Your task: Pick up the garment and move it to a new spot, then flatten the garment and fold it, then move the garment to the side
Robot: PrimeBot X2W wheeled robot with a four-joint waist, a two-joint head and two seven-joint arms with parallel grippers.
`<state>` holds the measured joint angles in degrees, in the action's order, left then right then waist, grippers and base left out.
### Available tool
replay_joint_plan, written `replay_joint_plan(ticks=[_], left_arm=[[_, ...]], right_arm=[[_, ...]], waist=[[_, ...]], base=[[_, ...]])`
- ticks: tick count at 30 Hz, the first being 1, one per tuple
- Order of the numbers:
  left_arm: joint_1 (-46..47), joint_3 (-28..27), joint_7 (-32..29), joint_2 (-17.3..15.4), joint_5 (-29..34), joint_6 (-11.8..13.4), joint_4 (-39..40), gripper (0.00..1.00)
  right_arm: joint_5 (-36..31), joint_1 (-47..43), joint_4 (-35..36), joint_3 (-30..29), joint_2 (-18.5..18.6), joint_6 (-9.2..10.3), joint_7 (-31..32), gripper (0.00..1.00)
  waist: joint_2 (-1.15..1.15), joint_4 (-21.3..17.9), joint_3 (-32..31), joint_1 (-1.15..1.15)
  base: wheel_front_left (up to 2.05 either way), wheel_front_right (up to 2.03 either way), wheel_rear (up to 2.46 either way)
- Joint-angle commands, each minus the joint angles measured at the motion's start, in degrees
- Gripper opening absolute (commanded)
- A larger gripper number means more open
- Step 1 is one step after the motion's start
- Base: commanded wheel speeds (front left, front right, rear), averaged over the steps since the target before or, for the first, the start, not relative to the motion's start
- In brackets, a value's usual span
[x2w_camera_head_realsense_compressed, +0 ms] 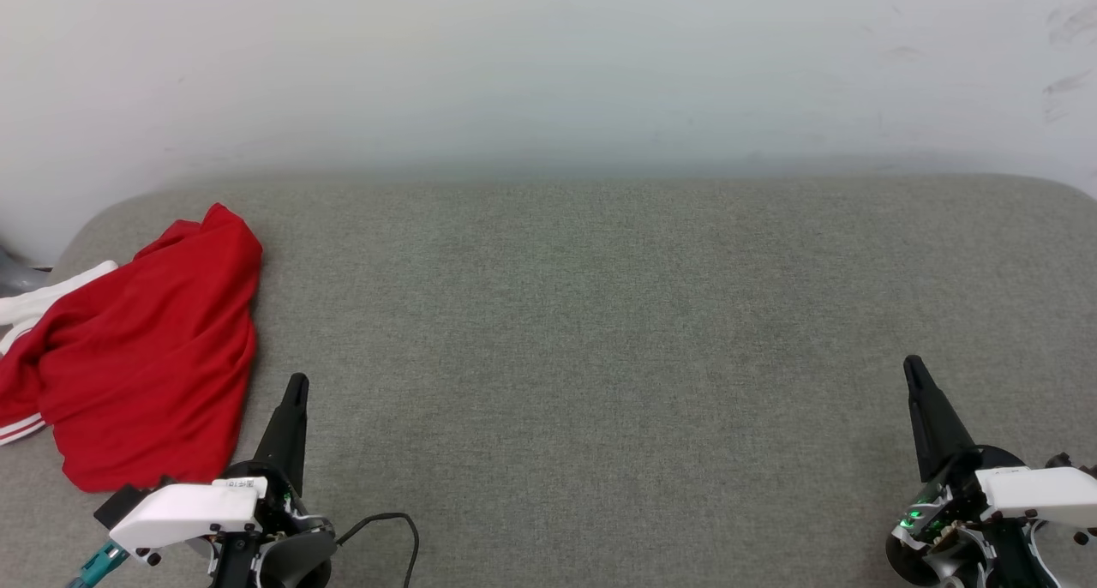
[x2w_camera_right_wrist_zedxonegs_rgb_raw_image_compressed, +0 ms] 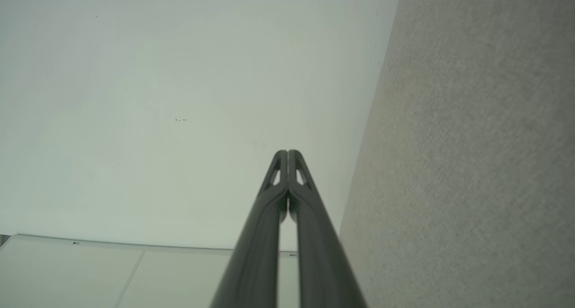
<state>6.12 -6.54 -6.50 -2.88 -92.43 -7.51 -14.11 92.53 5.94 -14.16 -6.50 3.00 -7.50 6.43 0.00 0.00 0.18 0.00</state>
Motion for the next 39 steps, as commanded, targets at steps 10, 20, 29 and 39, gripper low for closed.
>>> replay_joint_plan(ticks=[10, 20, 29, 39], left_arm=[[0.3, -0.1, -0.2, 0.1, 0.0, -0.1, 0.1, 0.0], [0.3, -0.2, -0.2, 0.1, 0.0, -0.1, 0.1, 0.0], [0.0, 0.0, 0.0, 0.0, 0.0, 0.0, 0.0, 1.0], [0.2, 2.8, 2.4, 0.0, 0.7, 0.0, 1.5, 1.0]], right_arm=[[-0.3, 0.7, -0.1, 0.0, -0.2, 0.02, 0.1, 0.0], [-0.3, 0.7, -0.1, 0.0, -0.2, 0.02, 0.1, 0.0], [0.0, 0.0, 0.0, 0.0, 0.0, 0.0, 0.0, 1.0], [-1.2, -1.2, 1.8, 1.1, 0.0, 0.0, -2.2, 1.0]], waist=[[0.0, 0.0, 0.0, 0.0], [0.0, 0.0, 0.0, 0.0], [0.0, 0.0, 0.0, 0.0], [0.0, 0.0, 0.0, 0.0]], base=[[0.0, 0.0, 0.0], [0.0, 0.0, 0.0], [0.0, 0.0, 0.0], [0.0, 0.0, 0.0]])
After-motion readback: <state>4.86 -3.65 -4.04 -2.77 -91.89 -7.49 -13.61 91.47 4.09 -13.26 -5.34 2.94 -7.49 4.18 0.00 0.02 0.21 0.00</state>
